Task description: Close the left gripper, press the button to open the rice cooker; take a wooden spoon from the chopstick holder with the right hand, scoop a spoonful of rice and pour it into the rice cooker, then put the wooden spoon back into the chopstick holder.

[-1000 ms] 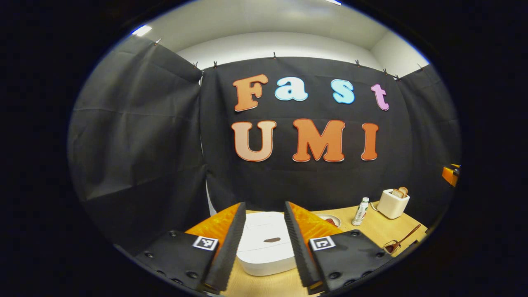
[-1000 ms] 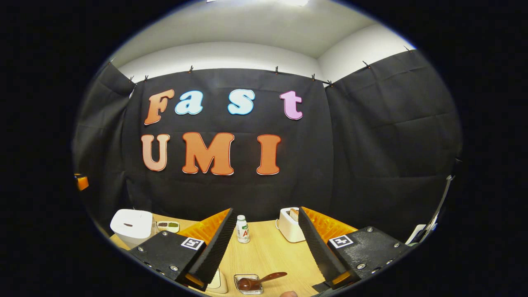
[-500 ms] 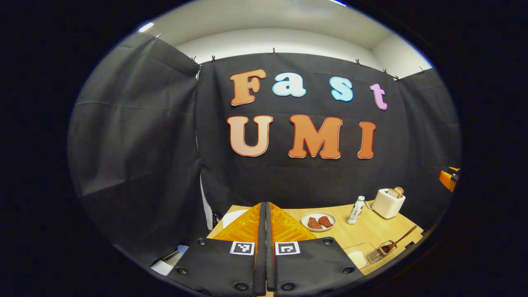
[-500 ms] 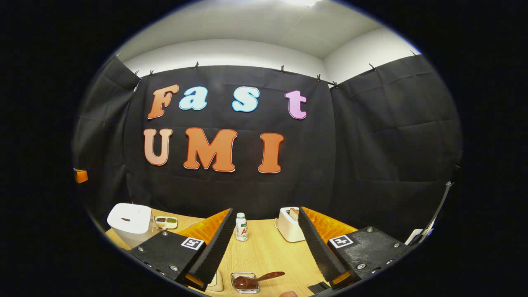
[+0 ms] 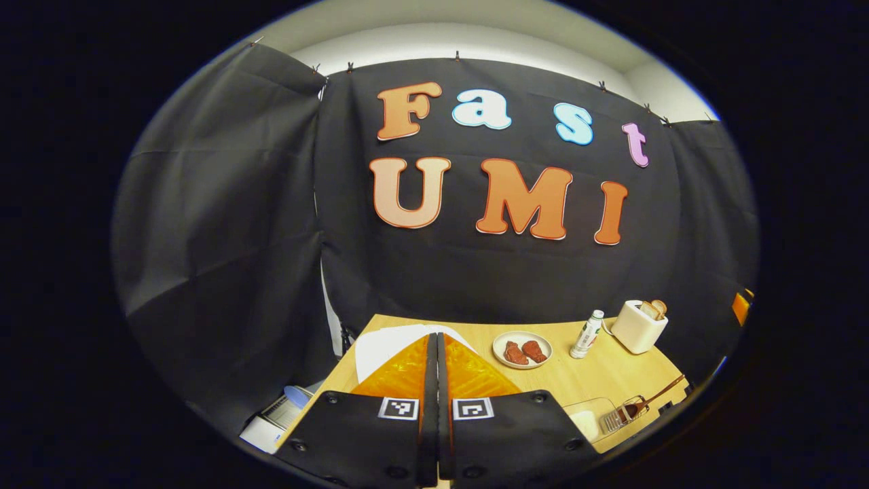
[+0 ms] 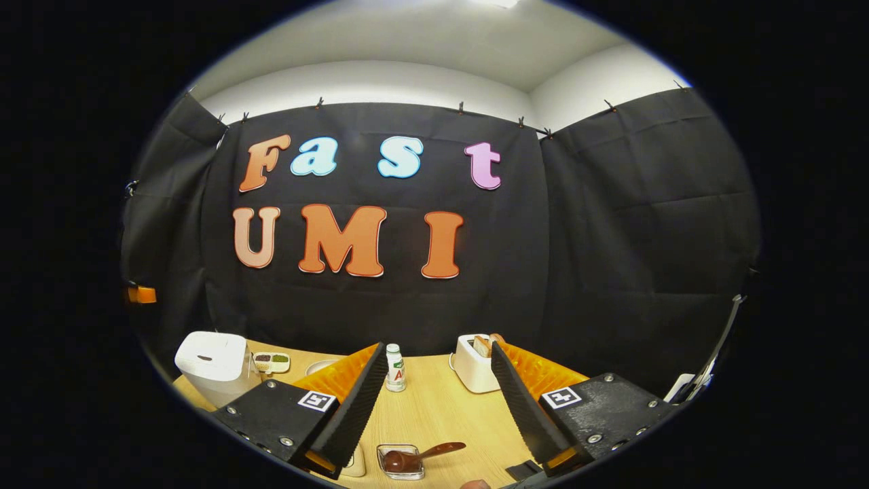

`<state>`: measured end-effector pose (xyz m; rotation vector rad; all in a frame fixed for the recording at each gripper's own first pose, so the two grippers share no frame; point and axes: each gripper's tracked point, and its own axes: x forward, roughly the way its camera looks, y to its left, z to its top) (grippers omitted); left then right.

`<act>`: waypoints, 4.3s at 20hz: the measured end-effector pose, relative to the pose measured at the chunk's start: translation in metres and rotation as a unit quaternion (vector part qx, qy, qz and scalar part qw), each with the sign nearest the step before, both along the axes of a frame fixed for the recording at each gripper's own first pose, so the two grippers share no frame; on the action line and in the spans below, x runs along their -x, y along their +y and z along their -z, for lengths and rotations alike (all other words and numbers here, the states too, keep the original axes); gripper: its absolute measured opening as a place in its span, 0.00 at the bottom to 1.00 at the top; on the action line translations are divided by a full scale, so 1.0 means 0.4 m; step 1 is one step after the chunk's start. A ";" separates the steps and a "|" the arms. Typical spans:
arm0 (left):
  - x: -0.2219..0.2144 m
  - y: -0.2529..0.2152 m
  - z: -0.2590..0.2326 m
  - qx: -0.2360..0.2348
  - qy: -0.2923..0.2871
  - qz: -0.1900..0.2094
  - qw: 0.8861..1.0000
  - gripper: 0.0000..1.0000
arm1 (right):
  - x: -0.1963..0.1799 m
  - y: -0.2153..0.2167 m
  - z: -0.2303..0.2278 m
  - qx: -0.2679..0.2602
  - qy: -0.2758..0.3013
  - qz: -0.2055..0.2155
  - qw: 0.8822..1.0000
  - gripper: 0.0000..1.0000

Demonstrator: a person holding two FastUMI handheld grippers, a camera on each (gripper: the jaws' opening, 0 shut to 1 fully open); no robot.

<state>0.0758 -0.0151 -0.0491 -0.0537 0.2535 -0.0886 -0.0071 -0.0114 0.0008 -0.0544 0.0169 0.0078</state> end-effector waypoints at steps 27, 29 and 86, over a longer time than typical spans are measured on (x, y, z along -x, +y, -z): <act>-0.208 -0.019 0.434 -0.022 0.198 0.029 0.980 0.05 | -0.025 -0.113 0.076 0.013 0.038 0.059 0.997 0.95; -0.210 -0.017 0.432 -0.018 0.196 0.030 0.980 0.05 | -0.029 -0.113 0.080 0.013 0.040 0.059 0.997 0.95; 0.124 0.207 -0.231 -0.063 -0.103 -0.158 0.980 0.99 | -0.138 -0.031 0.612 -0.179 0.202 -0.028 0.962 0.95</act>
